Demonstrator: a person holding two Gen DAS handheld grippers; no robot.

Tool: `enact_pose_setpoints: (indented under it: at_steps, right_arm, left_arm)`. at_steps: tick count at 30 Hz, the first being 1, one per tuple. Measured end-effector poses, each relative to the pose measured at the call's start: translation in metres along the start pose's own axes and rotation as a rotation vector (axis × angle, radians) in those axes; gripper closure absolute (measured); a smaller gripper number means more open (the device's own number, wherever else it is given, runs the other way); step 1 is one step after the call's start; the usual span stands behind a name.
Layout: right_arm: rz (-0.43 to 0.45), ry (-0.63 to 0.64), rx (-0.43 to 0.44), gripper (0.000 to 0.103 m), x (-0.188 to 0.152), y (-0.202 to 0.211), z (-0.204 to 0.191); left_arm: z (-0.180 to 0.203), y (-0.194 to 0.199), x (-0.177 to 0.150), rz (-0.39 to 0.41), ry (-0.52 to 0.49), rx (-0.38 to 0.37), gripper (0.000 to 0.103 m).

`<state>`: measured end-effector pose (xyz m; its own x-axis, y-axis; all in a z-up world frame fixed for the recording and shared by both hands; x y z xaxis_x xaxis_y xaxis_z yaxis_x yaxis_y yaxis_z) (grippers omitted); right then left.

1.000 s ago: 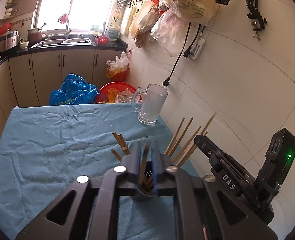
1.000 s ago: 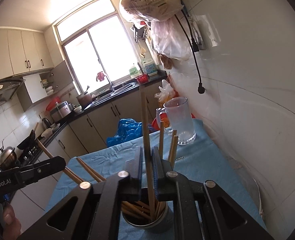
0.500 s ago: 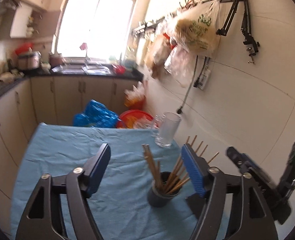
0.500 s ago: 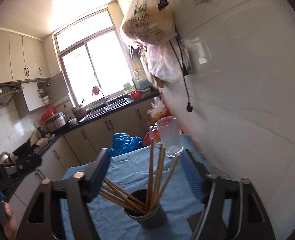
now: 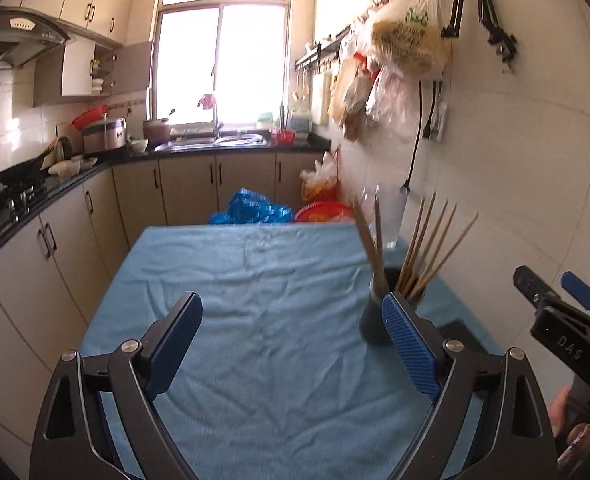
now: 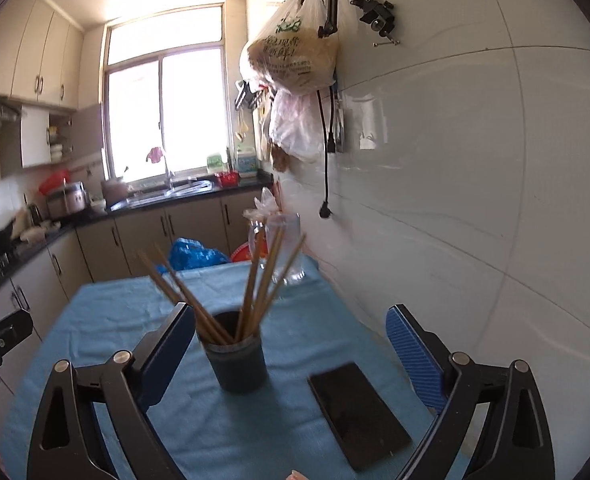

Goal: Organize utensils

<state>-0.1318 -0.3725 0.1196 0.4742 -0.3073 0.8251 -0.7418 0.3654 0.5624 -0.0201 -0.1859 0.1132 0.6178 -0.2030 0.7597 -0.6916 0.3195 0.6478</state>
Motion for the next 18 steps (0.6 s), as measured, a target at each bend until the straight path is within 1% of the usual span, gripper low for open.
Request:
enact_pose_setpoints:
  at_steps: [6, 7, 8, 9, 11, 13, 15, 18]
  right_arm:
    - [-0.043, 0.023, -0.026, 0.005, -0.033, 0.012, 0.004]
    - [-0.050, 0.021, -0.032, 0.005, -0.037, 0.014, 0.006]
    - [-0.054, 0.015, -0.035, 0.005, -0.042, 0.018, 0.007]
    - [-0.064, 0.003, -0.035, 0.005, -0.049, 0.023, 0.010]
    - [-0.081, -0.010, -0.038, 0.005, -0.062, 0.029, 0.010]
    - [-0.099, -0.014, -0.047, 0.005, -0.079, 0.035, 0.011]
    - [-0.109, -0.014, -0.070, 0.005, -0.096, 0.039, 0.010]
    - [-0.115, -0.004, -0.067, 0.005, -0.110, 0.041, 0.004]
  left_arm:
    - [-0.004, 0.005, -0.039, -0.056, 0.000, 0.036, 0.012]
    - [-0.004, 0.009, -0.045, -0.062, -0.001, 0.056, 0.012]
    - [-0.005, 0.011, -0.050, -0.067, 0.000, 0.075, 0.010]
    - [-0.007, 0.016, -0.057, -0.072, 0.002, 0.108, 0.005]
    - [-0.011, 0.023, -0.070, -0.064, 0.020, 0.161, 0.001]
    - [-0.018, 0.033, -0.086, -0.049, 0.034, 0.206, 0.000]
    - [-0.023, 0.037, -0.097, -0.054, 0.047, 0.237, 0.000]
    - [-0.024, 0.038, -0.107, -0.068, 0.019, 0.258, 0.000]
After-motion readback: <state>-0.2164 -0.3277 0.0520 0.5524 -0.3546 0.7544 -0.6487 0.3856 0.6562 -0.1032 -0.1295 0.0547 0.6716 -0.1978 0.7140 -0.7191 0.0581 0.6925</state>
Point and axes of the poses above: each gripper's, at about its wrist camera, not at the fingertips, and y roughly against the way its jaws point, z to its right, x to its top, the point moved 4 cm from there along -y, roughly the way its jaws point, and after that the axes turned 12 degrees about -z, right-handed, at the moved point
